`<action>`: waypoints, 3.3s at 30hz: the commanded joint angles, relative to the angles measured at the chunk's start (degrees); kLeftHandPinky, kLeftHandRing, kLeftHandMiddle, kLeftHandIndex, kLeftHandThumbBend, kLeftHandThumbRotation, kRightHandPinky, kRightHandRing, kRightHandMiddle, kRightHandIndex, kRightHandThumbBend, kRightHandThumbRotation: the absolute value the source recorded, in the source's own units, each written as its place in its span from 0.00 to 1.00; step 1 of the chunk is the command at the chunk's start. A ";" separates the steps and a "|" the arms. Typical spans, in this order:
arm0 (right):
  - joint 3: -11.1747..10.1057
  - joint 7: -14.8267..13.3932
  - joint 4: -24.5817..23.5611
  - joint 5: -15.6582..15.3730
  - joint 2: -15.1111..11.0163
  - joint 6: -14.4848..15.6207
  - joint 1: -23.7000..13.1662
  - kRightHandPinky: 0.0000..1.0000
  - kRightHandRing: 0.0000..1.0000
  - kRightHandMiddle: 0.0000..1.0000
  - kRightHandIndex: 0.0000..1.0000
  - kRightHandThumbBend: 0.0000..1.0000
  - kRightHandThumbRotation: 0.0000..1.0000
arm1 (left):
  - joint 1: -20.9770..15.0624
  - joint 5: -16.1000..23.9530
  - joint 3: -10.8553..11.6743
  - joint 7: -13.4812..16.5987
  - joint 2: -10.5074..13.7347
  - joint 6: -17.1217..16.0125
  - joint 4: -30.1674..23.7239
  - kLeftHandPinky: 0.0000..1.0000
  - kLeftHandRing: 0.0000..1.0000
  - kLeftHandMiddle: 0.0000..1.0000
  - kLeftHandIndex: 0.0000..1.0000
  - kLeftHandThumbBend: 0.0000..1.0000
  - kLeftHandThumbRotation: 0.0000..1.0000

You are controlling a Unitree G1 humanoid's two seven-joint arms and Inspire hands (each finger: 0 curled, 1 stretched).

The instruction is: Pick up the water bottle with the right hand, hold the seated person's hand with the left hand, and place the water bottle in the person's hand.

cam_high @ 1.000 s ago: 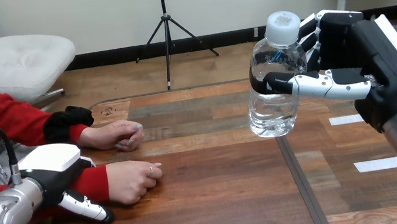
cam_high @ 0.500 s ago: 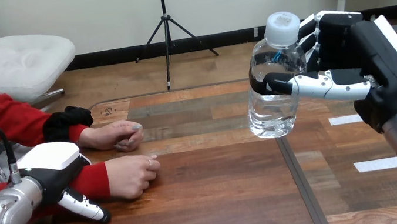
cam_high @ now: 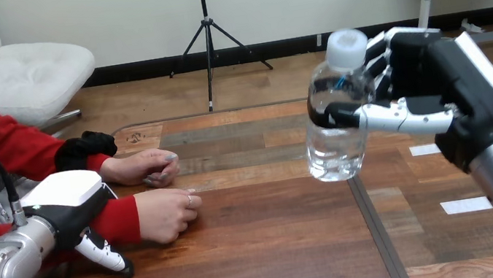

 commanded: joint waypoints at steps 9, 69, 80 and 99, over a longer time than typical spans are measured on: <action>1.56 0.31 5.74 -0.14 0.41 -4.79 -6.34 0.21 0.26 0.38 0.42 0.84 0.00 | 0.85 -2.33 1.76 -0.95 -1.28 -2.56 0.17 0.31 0.36 0.42 0.44 0.82 0.25; 6.15 -0.45 27.27 -5.05 3.32 -15.51 -14.54 0.21 0.28 0.39 0.42 0.91 0.00 | 2.07 -6.86 6.50 2.61 -0.61 -17.89 -2.99 0.28 0.36 0.45 0.47 0.69 0.31; 6.58 -0.40 30.24 -6.08 3.40 -17.05 -15.86 0.21 0.26 0.38 0.42 0.90 0.00 | 1.89 -7.59 7.10 2.77 -0.74 -20.71 -3.46 0.29 0.37 0.46 0.48 0.68 0.29; 7.31 0.30 37.71 -6.14 4.56 -21.84 -18.90 0.21 0.27 0.39 0.42 0.90 0.00 | 1.70 -9.42 8.47 0.77 -0.69 -26.06 -5.07 0.29 0.37 0.47 0.50 0.69 0.29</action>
